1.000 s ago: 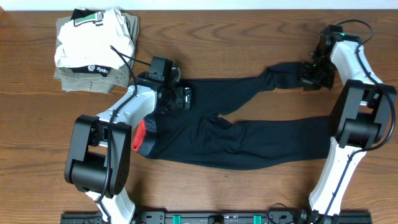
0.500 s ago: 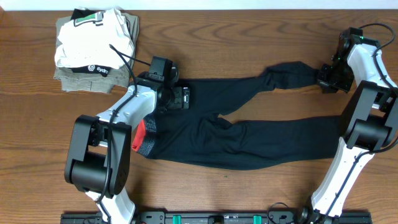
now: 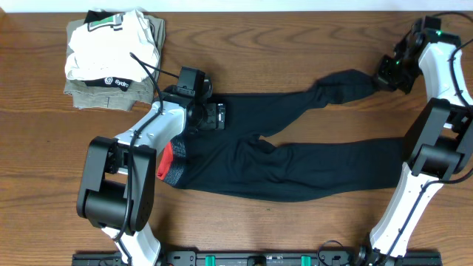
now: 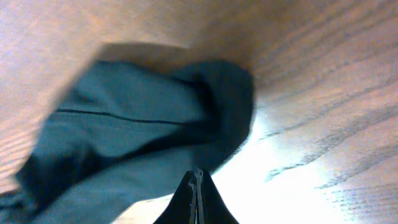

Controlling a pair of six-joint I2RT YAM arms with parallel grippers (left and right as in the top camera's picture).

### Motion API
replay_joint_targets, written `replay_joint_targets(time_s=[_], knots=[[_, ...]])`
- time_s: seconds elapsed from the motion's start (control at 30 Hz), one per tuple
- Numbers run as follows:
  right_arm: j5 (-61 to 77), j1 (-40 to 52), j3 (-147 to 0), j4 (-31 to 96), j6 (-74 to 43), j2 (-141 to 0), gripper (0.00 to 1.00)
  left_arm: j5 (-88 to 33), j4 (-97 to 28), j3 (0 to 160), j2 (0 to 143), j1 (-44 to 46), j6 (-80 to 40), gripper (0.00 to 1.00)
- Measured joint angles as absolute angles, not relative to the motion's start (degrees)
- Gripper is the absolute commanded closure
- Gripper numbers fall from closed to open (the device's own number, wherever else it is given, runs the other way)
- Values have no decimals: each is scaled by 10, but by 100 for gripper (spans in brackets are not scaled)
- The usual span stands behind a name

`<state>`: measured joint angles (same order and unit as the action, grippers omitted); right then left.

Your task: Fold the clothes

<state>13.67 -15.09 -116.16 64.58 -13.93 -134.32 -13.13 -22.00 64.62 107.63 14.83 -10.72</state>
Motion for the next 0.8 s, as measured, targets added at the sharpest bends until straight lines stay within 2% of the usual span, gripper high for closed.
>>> replay_joint_targets(time_s=[0.37, 0.8], knots=[[152, -135, -1187, 622, -131, -1344, 99, -131, -220, 646, 1076, 148, -107, 9], [76, -95, -1082, 559, -130, -1346, 99, -131, -220, 646, 1076, 148, -107, 9]])
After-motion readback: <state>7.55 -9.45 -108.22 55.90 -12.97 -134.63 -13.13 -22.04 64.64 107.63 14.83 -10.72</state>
